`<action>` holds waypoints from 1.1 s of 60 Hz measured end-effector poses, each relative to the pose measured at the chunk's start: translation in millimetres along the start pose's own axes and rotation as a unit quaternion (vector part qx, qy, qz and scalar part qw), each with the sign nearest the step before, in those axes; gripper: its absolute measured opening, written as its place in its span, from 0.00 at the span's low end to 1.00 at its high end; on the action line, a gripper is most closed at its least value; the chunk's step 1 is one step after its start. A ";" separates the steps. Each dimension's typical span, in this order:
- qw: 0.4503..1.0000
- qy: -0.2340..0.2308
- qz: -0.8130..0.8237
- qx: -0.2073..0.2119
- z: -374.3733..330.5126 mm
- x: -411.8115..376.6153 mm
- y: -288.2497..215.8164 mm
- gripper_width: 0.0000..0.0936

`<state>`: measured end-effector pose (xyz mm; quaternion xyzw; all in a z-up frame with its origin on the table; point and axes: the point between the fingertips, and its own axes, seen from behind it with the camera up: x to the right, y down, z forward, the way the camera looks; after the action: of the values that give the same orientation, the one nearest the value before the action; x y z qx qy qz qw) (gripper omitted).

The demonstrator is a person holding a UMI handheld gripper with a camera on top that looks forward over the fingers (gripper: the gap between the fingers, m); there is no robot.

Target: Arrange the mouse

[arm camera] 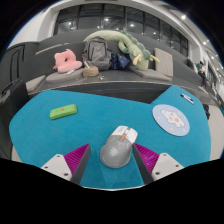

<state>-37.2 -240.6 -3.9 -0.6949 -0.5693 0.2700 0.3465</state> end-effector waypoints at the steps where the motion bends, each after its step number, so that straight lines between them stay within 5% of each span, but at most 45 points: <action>1: 1.000 0.000 -0.001 0.001 3.4 -0.6 -2.5 0.93; 25: 1.000 -0.014 -0.018 -0.009 64.8 -14.7 -41.3 0.92; 31: 1.000 -0.009 -0.015 -0.009 69.8 -12.1 -43.7 0.84; 35: 1.000 0.009 -0.019 -0.008 71.8 -1.8 -43.6 0.50; 36: 1.000 0.008 -0.015 -0.007 71.9 -2.7 -43.8 0.49; 45: 1.000 -0.011 0.007 -0.017 62.0 -3.8 -50.6 0.43; 66: 0.997 0.028 -0.013 0.077 24.5 147.9 -184.7 0.42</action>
<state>-137.2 -71.0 129.6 -0.6659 -0.5461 0.2885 0.4186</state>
